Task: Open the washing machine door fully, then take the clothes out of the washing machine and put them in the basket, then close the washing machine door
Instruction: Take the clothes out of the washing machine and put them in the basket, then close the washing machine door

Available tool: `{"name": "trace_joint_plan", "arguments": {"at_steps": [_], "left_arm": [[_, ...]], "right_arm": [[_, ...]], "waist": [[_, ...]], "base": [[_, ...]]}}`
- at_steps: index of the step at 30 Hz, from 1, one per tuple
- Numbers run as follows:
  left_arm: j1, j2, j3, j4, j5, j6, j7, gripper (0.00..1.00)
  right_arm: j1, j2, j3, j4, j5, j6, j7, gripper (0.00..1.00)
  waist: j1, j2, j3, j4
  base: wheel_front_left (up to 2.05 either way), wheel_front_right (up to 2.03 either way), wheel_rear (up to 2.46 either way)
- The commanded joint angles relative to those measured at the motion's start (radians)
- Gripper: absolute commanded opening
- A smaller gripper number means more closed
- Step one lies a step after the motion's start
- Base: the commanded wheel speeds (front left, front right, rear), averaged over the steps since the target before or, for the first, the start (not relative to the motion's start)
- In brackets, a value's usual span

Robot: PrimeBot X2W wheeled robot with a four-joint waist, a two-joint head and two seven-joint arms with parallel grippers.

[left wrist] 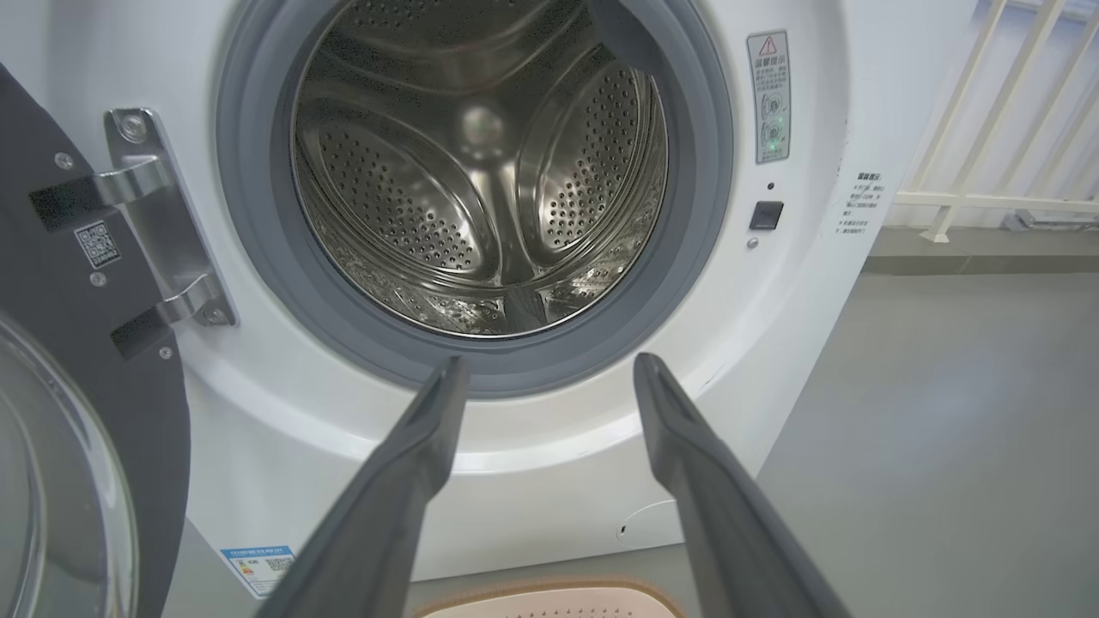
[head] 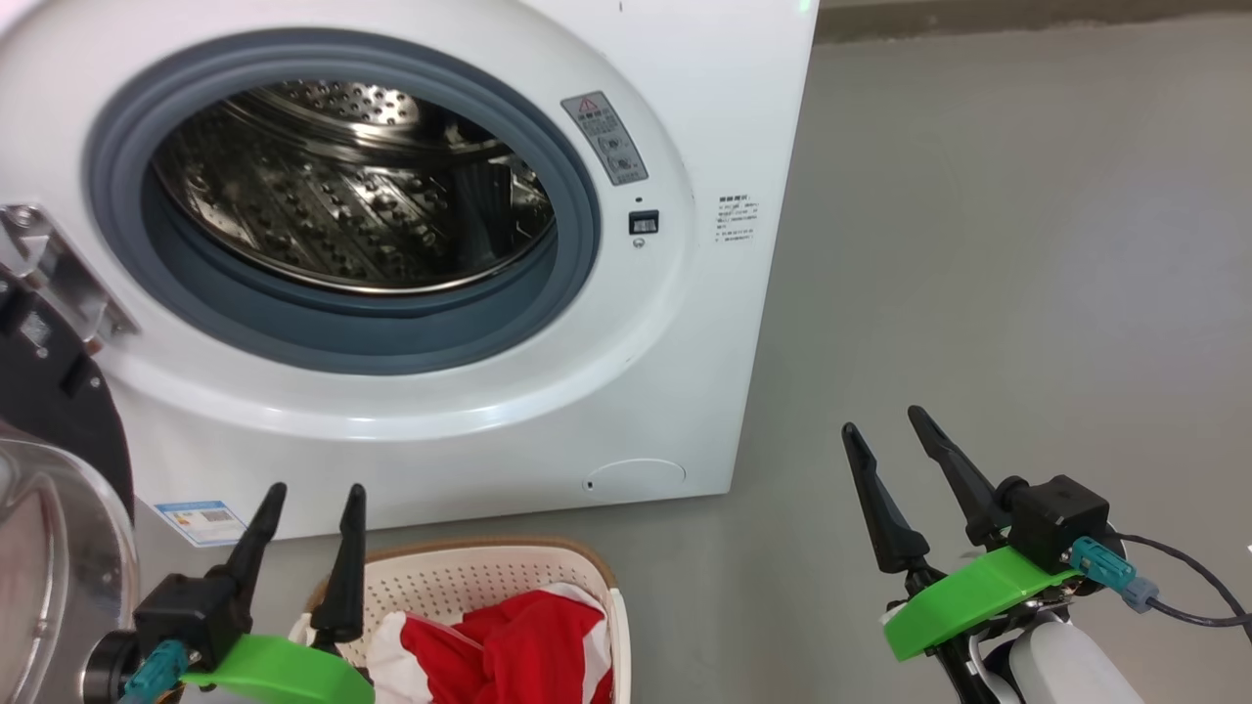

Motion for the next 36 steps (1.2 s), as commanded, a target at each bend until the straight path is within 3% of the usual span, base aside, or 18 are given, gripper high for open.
{"name": "trace_joint_plan", "arguments": {"at_steps": [1, 10, 36], "left_arm": [[-0.009, 0.031, 0.047, -0.048, 0.008, 0.015, -0.006, 1.0], [0.054, 0.045, 0.079, -0.186, 0.0, 0.076, 0.016, 1.0], [0.02, 0.021, 0.09, -0.087, -0.034, 0.042, -0.005, 1.0]], "right_arm": [[-0.005, -0.006, 0.02, -0.02, 0.007, 0.007, -0.006, 1.0], [0.012, -0.016, 0.023, -0.018, 0.006, 0.007, -0.006, 1.0], [-0.003, -0.013, 0.027, -0.019, -0.01, 0.007, -0.006, 1.0]], "waist": [[0.0, 0.0, -0.023, 0.014], [0.0, 0.0, -0.044, 0.014], [0.0, 0.0, -0.027, -0.008]], "base": [[0.0, 0.0, 0.0], [0.0, 0.0, 0.0], [0.0, 0.0, 0.0]]}}
